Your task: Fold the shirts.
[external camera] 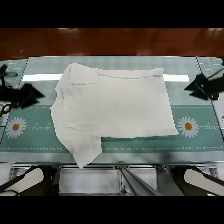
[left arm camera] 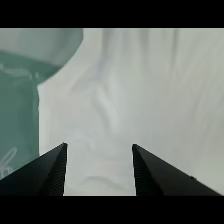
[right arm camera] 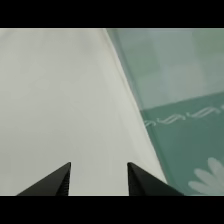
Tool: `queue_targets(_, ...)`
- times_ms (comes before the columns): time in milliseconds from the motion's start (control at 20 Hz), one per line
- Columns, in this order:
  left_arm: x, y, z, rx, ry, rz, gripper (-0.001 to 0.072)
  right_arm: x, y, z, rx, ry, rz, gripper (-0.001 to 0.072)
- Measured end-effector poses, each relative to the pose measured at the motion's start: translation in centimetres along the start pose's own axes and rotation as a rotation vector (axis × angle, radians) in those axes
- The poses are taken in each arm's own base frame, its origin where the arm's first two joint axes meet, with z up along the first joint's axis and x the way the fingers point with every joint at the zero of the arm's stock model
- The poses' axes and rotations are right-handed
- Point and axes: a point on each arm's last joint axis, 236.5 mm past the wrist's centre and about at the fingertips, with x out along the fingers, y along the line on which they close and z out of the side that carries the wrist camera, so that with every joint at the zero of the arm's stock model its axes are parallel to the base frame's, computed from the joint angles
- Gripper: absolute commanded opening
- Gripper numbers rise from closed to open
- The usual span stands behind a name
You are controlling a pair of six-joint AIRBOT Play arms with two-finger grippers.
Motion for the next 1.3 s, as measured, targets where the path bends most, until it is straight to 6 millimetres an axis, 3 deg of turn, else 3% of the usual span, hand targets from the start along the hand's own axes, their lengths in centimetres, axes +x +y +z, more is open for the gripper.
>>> queue_targets(250,2.1,4.0,-8.2,-0.179,0.071,-0.018,0.0501,-0.7,0.5,-6.4,0.014,-0.084,0.157,0.0412)
queue_targets(500,2.9,7.3,-13.4,-0.206,0.205,0.082,0.0501,-1.1,1.0,-8.4,-0.016,-0.110,0.192,0.0412)
queue_targets(700,3.4,7.9,-14.6,-0.233,0.250,0.095,0.0501,-1.2,1.1,-8.7,-0.023,-0.119,0.199,0.0412)
queue_targets(1150,6.0,5.5,-14.9,-0.216,0.299,0.030,0.0500,-1.2,1.0,-8.2,-0.026,-0.146,0.195,0.0412)
queue_targets(1200,6.4,5.1,-15.0,-0.207,0.309,0.022,0.0471,-1.3,1.0,-8.1,-0.025,-0.149,0.194,0.0412)
queue_targets(1300,7.3,4.6,-14.8,-0.179,0.298,0.019,0.0028,-1.3,0.9,-8.0,-0.024,-0.153,0.193,0.0412)
